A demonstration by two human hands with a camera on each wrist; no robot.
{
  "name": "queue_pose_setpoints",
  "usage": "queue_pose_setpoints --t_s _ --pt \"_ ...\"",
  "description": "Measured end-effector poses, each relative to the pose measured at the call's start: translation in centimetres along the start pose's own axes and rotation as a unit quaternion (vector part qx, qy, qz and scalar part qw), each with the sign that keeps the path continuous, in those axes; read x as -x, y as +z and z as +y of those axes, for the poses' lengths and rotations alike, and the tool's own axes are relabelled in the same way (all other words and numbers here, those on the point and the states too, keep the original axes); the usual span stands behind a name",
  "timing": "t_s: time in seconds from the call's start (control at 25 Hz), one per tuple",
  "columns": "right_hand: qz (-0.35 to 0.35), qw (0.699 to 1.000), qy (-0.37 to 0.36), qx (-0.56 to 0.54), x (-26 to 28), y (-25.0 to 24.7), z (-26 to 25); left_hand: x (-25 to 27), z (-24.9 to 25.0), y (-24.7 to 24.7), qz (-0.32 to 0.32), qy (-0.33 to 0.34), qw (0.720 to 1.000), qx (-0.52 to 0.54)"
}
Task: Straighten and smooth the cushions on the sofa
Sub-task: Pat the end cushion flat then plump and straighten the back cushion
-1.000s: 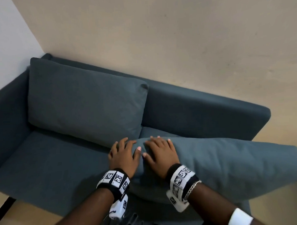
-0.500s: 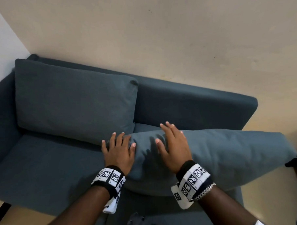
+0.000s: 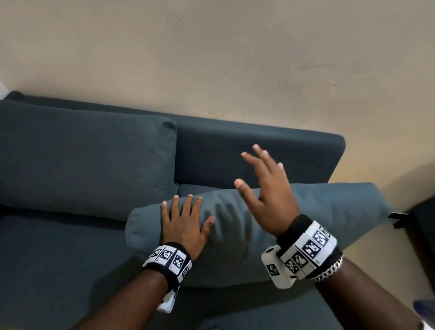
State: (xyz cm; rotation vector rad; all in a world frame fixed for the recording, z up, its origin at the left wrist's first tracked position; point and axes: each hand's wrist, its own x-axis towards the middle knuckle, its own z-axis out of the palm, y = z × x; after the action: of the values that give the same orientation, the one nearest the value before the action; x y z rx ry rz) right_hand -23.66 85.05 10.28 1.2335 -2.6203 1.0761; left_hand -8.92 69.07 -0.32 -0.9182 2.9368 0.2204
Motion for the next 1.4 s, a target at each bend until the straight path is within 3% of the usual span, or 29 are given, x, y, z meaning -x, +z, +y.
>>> queue_pose_setpoints --t_s 0.04,0.08,0.12,0.2,0.24,0.32,0.36,0.44,0.48,0.52,0.6,0.64,0.68,0.72,0.76,0.8,0.84,0.88,0.92,0.96,1.0,1.04,1.08,1.16,1.24,1.28,1.32,1.36,1.4 --pt "0.065 0.998 0.010 0.002 0.6 -0.5 1.1 -0.2 0.4 -0.1 -0.001 -0.004 1.000 0.000" --pt "0.053 0.995 0.025 0.076 1.6 0.1 2.6 -0.4 0.8 -0.1 -0.004 -0.009 1.000 -0.004" --pt "-0.072 0.982 0.053 0.167 3.4 1.6 4.2 -0.6 1.2 0.0 -0.008 -0.012 1.000 -0.008" --pt "-0.338 0.903 0.105 0.245 5.9 4.4 8.3 -0.6 2.0 0.3 -0.028 0.005 0.999 -0.032" --pt "-0.362 0.892 0.130 0.239 6.2 4.4 8.7 -0.5 2.2 0.5 -0.033 0.012 0.999 -0.042" --pt "-0.227 0.956 0.115 0.144 4.9 2.5 7.8 -0.8 2.7 0.3 -0.027 -0.017 0.998 -0.046" --pt "-0.108 0.986 0.086 0.093 4.4 1.0 6.9 -1.0 3.2 0.1 -0.027 -0.032 0.998 -0.040" --pt "0.082 0.992 0.053 0.076 4.6 -1.8 7.0 -1.0 4.6 0.0 -0.029 -0.024 0.999 -0.026" --pt "0.091 0.986 0.042 0.130 5.0 -2.3 8.3 -1.1 5.5 0.1 -0.032 -0.014 0.999 -0.025" --pt "-0.008 0.980 0.048 0.195 5.6 -2.1 9.8 -1.2 6.6 0.1 -0.035 -0.007 0.999 -0.024" --pt "-0.317 0.900 0.095 0.285 6.5 -1.5 13.4 -1.5 8.8 0.5 -0.056 0.011 0.998 -0.036" --pt "-0.375 0.879 0.109 0.275 6.3 -2.2 14.5 -1.4 9.9 0.8 -0.065 0.022 0.997 -0.045" --pt "-0.344 0.906 0.101 0.223 5.2 -3.4 14.7 -1.6 10.9 0.8 -0.064 0.028 0.996 -0.050" --pt "-0.245 0.953 0.089 0.156 4.4 -4.8 14.6 -1.6 11.7 0.8 -0.060 0.022 0.997 -0.046" --pt "-0.088 0.990 0.064 0.088 3.9 -6.3 14.1 -1.8 12.5 0.6 -0.058 0.014 0.997 -0.039" --pt "0.042 0.996 0.054 0.064 3.8 -7.5 14.0 -1.9 13.2 0.6 -0.060 0.015 0.998 -0.030" --pt "0.082 0.991 0.052 0.091 4.2 -8.3 14.7 -2.0 14.1 0.7 -0.063 0.026 0.997 -0.023" --pt "0.033 0.987 0.037 0.154 4.8 -8.2 16.0 -2.1 14.9 0.8 -0.068 0.041 0.997 -0.018" --pt "-0.112 0.966 0.047 0.227 5.8 -7.1 17.3 -2.2 15.5 0.8 -0.073 0.056 0.996 -0.012" --pt "-0.265 0.921 0.066 0.277 6.7 -6.1 19.2 -2.4 16.5 0.9 -0.077 0.070 0.994 -0.010" --pt "-0.338 0.895 0.086 0.278 6.6 -6.1 20.9 -2.4 17.6 1.0 -0.080 0.083 0.993 -0.011" --pt "-0.350 0.890 0.117 0.266 6.1 -6.9 21.4 -2.6 18.7 1.1 -0.079 0.093 0.992 -0.017" --pt "-0.305 0.917 0.119 0.228 5.1 -8.2 21.3 -2.6 19.7 1.2 -0.075 0.091 0.993 -0.021" --pt "-0.084 0.988 0.082 0.101 3.5 -12.1 20.2 -2.5 21.4 1.5 -0.064 0.073 0.995 -0.023" --pt "0.134 0.990 0.034 0.016 3.9 -15.1 19.7 -2.2 22.7 1.8 -0.065 0.070 0.995 -0.020" --pt "0.167 0.985 0.026 0.030 4.7 -15.3 20.6 -2.0 23.3 2.0 -0.066 0.073 0.995 -0.022" --pt "0.106 0.990 0.039 0.085 5.6 -14.6 21.6 -2.0 23.8 2.2 -0.062 0.074 0.995 -0.024" --pt "-0.054 0.983 0.061 0.166 6.8 -13.2 22.6 -1.9 24.4 2.3 -0.058 0.072 0.995 -0.024" --pt "-0.229 0.939 0.086 0.241 8.0 -11.3 24.2 -1.9 24.8 2.3 -0.058 0.071 0.995 -0.025"
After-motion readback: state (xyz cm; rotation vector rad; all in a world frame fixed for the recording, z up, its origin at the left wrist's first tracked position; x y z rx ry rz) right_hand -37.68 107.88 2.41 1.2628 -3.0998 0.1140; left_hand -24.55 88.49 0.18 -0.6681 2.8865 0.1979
